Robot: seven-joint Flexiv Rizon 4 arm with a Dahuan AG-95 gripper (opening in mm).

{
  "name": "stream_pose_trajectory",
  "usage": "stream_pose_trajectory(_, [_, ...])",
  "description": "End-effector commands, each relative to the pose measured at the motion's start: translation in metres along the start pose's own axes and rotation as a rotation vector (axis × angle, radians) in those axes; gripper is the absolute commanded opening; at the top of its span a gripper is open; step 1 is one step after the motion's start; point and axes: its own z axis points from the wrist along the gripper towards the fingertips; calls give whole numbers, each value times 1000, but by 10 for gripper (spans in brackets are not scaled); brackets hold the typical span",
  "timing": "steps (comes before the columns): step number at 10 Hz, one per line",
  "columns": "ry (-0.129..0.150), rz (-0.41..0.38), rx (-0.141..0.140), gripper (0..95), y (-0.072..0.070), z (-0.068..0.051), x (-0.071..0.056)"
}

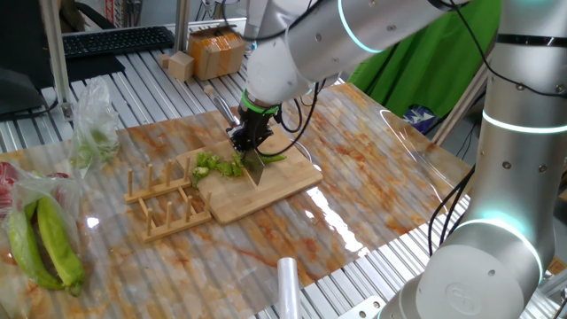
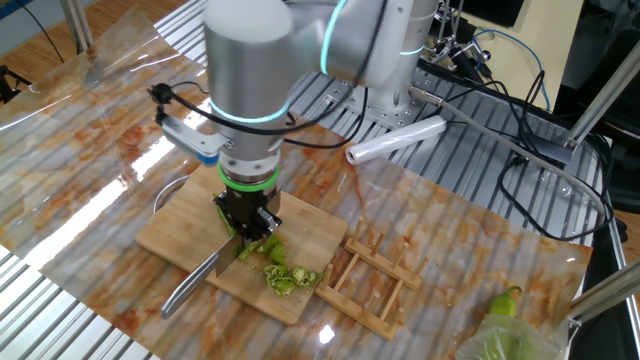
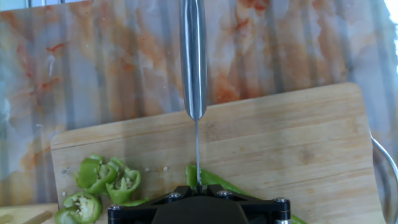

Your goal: Chop the chili peppers

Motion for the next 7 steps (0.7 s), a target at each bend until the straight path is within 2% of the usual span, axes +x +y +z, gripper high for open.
stream_pose_trajectory(1, [12,2,-35,0,1,4,0])
stream_pose_trajectory(3, [21,3,-35,0,1,4,2])
stream_pose_trajectory(4, [20,13,-46,0,2,6,9])
stream_pose_trajectory(5, [14,16,-45,0,3,7,11])
stream_pose_trajectory(7, [13,7,-44,0,3,4,3])
